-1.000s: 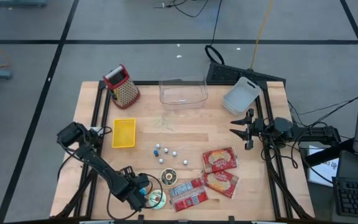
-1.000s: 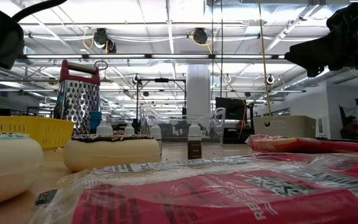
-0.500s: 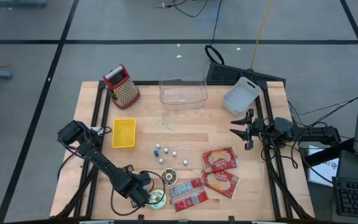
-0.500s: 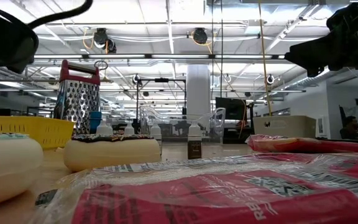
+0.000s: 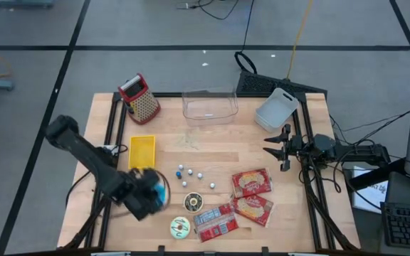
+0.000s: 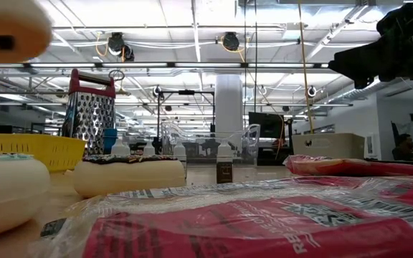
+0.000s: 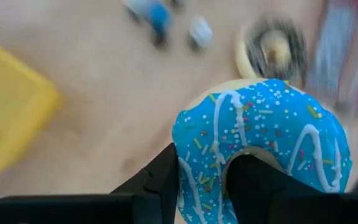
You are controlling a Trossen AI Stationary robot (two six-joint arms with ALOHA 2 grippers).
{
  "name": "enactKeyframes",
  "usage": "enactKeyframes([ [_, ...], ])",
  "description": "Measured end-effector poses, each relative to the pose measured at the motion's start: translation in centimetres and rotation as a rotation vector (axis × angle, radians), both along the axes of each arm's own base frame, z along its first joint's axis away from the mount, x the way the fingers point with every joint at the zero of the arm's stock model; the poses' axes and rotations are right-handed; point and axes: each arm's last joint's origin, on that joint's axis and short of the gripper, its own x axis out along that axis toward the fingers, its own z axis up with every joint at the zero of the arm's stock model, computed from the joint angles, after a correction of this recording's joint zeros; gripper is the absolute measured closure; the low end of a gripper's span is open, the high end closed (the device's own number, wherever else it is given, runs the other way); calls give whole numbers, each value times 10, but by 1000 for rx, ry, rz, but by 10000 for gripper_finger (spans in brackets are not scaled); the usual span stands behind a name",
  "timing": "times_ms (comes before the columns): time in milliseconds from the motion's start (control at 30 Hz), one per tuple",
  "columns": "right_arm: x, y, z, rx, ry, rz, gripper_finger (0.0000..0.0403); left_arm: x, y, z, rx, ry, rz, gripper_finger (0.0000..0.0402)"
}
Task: Pick & Place Food Item
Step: Put the blue donut into the yellow bin
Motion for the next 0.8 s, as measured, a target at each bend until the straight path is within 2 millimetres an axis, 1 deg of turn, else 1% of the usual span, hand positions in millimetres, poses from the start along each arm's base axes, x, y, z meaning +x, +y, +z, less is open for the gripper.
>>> enactKeyframes([
  [100, 0, 0, 0, 0, 0, 0, 248, -13, 25, 17, 34, -34, 140, 284],
  [200, 0, 0, 0, 0, 0, 0, 248, -22, 48, 28, 98, -36, 253, 284],
  [300, 0, 0, 0, 0, 0, 0, 248, -31, 68, 34, 170, -15, 344, 284],
  [433, 0, 0, 0, 0, 0, 0, 248, -35, 88, 36, 245, 64, 422, 284],
  [533, 0, 0, 0, 0, 0, 0, 248, -32, 97, 30, 262, 93, 445, 284],
  [600, 0, 0, 0, 0, 0, 0, 248, -32, 103, 21, 266, 140, 460, 284],
  [800, 0, 0, 0, 0, 0, 0, 248, -42, 125, -17, 289, 319, 591, 284],
])
